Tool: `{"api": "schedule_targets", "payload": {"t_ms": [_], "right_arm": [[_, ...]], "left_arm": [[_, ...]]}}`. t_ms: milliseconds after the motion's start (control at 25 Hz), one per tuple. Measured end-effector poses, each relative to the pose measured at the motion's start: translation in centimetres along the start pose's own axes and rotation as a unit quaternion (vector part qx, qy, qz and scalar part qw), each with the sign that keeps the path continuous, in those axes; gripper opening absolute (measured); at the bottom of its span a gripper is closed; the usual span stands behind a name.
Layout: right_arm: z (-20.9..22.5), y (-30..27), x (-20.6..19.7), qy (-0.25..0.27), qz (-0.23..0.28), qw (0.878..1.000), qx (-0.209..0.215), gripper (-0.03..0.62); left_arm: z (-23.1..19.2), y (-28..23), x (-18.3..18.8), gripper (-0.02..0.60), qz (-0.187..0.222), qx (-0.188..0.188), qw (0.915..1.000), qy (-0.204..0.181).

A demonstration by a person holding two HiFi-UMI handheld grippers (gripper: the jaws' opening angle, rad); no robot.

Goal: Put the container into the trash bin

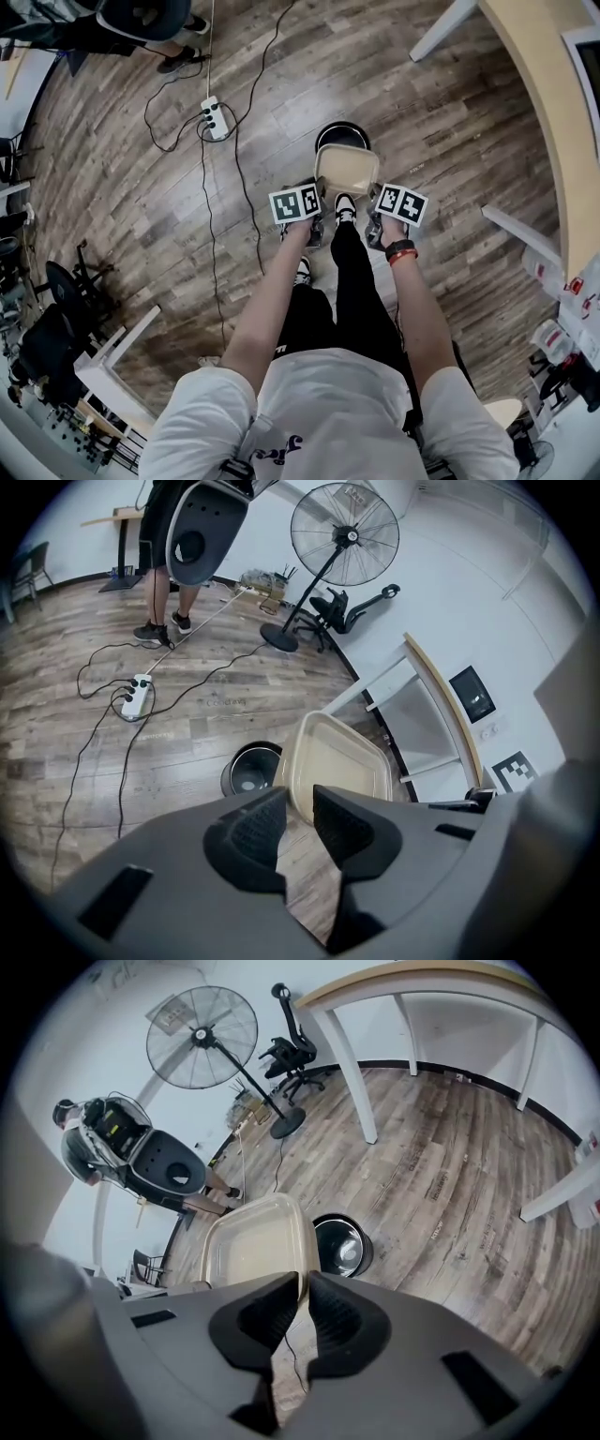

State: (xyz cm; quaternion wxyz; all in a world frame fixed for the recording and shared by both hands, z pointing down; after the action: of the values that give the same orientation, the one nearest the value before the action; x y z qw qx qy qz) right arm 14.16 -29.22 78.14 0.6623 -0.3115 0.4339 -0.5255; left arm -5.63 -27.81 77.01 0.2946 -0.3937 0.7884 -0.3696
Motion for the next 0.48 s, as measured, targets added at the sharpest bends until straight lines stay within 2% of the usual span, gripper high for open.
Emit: {"api": "schedule_targets", "payload": {"t_ms": [200, 480], "right_arm": [[1.0, -2.9, 1.0, 0.01, 0.0, 1.0, -0.001, 0.051], [2.5, -7.4, 1.8, 0.015, -0.002, 1.0, 0.013, 0.051]], "left_arm": [[-1.2, -3.0, 1.0, 0.103, 0.001, -0.003, 1.0, 0.006], [-3.4, -7.6, 2.7, 0.104, -0.007, -0.015, 0.9997, -0.018]]}}
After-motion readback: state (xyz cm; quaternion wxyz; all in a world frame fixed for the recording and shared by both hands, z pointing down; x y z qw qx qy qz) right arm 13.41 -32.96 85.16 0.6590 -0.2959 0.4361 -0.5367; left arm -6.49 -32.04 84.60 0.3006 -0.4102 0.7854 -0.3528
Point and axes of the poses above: the fingertips, and each gripper's own axes: y backward along the fingers, z to its right, x out of its top, the point moved 5 cm from there along y, backward along the fingers, and after that the axes turned 11 degrees about y, right-handed, at the moved point
